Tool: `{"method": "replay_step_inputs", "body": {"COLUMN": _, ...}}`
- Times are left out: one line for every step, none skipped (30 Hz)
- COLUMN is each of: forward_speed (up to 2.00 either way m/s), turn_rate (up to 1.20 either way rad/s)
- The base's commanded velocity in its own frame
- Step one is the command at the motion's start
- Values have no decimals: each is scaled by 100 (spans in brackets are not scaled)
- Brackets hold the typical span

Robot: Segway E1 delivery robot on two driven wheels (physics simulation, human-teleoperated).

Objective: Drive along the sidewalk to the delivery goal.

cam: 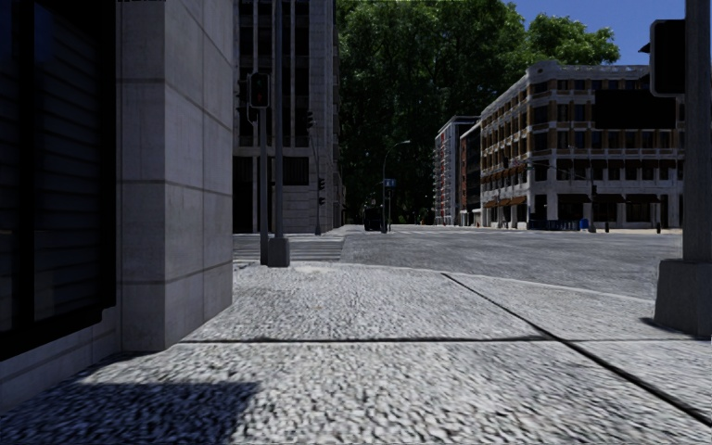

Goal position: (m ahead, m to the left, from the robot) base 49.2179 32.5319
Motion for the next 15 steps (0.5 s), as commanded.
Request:
{"method": "replay_step_inputs", "body": {"forward_speed": 197, "turn_rate": 0}}
{"method": "replay_step_inputs", "body": {"forward_speed": 197, "turn_rate": 0}}
{"method": "replay_step_inputs", "body": {"forward_speed": 197, "turn_rate": 0}}
{"method": "replay_step_inputs", "body": {"forward_speed": 197, "turn_rate": 0}}
{"method": "replay_step_inputs", "body": {"forward_speed": 197, "turn_rate": 0}}
{"method": "replay_step_inputs", "body": {"forward_speed": 197, "turn_rate": 0}}
{"method": "replay_step_inputs", "body": {"forward_speed": 197, "turn_rate": 0}}
{"method": "replay_step_inputs", "body": {"forward_speed": 197, "turn_rate": 0}}
{"method": "replay_step_inputs", "body": {"forward_speed": 197, "turn_rate": 0}}
{"method": "replay_step_inputs", "body": {"forward_speed": 197, "turn_rate": 0}}
{"method": "replay_step_inputs", "body": {"forward_speed": 197, "turn_rate": 0}}
{"method": "replay_step_inputs", "body": {"forward_speed": 197, "turn_rate": 0}}
{"method": "replay_step_inputs", "body": {"forward_speed": 197, "turn_rate": 0}}
{"method": "replay_step_inputs", "body": {"forward_speed": 197, "turn_rate": 0}}
{"method": "replay_step_inputs", "body": {"forward_speed": 197, "turn_rate": 0}}
